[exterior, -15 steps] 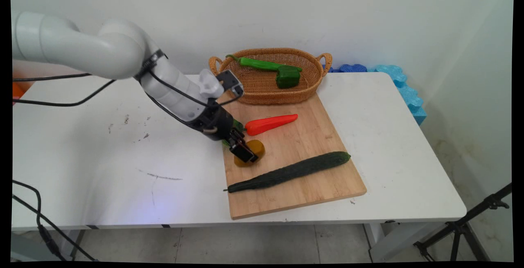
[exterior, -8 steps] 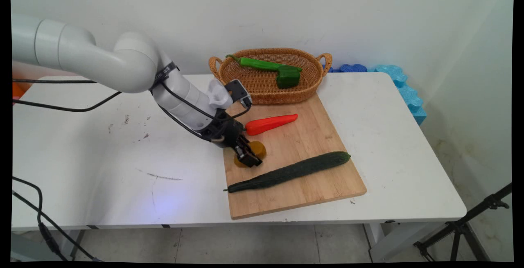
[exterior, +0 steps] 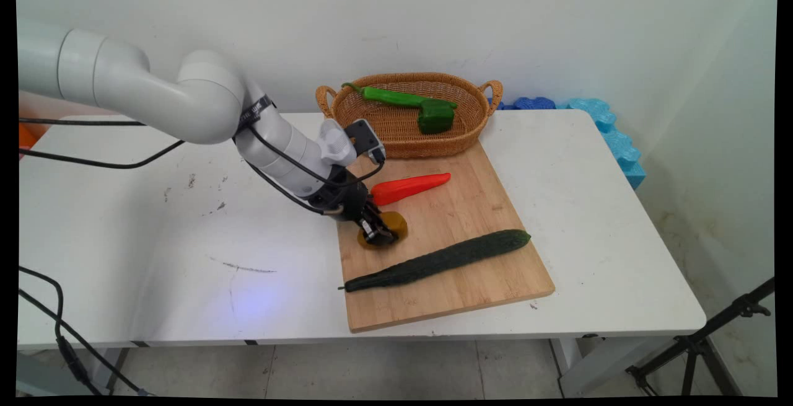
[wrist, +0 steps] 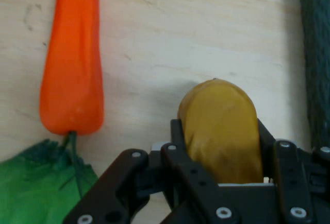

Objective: Place the picked object in the vegetable basket

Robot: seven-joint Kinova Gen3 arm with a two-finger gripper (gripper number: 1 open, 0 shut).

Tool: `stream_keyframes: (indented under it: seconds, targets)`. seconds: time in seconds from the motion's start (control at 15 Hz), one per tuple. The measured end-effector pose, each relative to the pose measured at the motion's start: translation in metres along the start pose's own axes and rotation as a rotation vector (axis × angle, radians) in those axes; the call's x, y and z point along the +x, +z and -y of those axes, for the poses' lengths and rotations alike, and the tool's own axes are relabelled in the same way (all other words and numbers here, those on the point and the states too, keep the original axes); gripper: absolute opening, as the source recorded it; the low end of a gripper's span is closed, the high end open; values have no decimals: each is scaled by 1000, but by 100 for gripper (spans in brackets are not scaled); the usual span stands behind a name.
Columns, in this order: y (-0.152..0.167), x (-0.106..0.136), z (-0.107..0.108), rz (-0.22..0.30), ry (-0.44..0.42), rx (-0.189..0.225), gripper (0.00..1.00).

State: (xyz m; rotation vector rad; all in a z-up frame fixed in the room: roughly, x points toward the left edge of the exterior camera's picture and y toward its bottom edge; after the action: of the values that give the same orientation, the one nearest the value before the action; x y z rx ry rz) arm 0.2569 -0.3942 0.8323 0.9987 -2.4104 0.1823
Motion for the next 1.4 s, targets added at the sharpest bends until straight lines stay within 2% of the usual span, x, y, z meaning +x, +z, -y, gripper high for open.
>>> stream_keyframes:
  seconds: [0.4,0.6,1.0,1.4]
  targets:
    - [-15,18,14,-28,25,9,0]
    - [-27,34,28,-47,59,8,0]
    - [-44,67,72,-83,125,40,0]
    - [-46,91,119,-113,110,104,0]
